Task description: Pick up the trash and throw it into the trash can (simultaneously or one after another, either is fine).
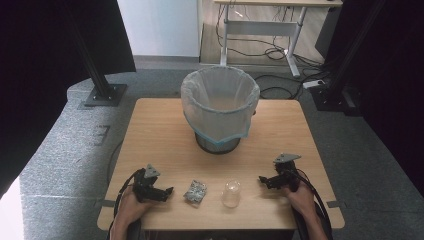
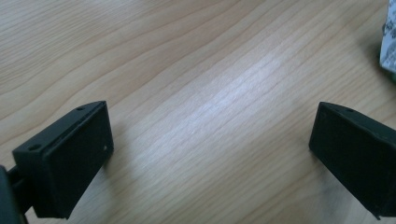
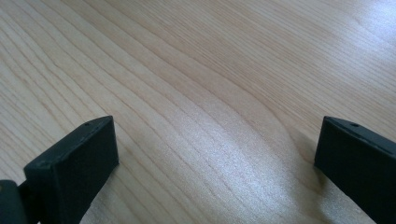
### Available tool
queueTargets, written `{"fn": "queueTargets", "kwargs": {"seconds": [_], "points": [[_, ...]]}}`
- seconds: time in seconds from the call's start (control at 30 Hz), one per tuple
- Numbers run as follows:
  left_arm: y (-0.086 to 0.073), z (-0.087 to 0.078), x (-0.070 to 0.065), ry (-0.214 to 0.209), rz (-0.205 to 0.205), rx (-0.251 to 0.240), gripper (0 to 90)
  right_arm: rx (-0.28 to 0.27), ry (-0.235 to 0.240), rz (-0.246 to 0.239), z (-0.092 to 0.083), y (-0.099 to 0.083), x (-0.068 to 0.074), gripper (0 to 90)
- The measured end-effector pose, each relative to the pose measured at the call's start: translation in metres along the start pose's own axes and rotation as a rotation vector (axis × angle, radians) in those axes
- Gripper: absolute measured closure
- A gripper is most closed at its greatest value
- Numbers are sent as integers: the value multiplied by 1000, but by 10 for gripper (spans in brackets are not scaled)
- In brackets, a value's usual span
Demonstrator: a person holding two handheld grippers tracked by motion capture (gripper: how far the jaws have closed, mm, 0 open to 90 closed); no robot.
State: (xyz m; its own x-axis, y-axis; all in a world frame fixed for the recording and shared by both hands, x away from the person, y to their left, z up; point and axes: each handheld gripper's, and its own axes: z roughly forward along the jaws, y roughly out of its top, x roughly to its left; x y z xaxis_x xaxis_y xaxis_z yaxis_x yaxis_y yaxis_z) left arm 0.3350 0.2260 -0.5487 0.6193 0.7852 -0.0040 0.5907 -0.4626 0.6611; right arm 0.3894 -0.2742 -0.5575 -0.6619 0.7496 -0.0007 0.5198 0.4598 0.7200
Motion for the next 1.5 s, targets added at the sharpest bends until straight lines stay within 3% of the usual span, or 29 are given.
{"fn": "queueTargets", "kwargs": {"seconds": [0.4,0.8,1.07,1.3,1.5], "points": [[3,2,3,-15,20,1,0,0,0,0,0,0,0,0],[5,5,3,-7,9,0,0,-2,-6,9,-1,0,0,2],[6,6,3,-8,8,-1,0,-6,-24,22,-21,7,-3,0],[7,6,3,-5,7,-1,0,-11,7,-2,-39,11,5,0],[7,7,2,-4,4,-1,0,-20,72,-52,-51,14,26,0]]}}
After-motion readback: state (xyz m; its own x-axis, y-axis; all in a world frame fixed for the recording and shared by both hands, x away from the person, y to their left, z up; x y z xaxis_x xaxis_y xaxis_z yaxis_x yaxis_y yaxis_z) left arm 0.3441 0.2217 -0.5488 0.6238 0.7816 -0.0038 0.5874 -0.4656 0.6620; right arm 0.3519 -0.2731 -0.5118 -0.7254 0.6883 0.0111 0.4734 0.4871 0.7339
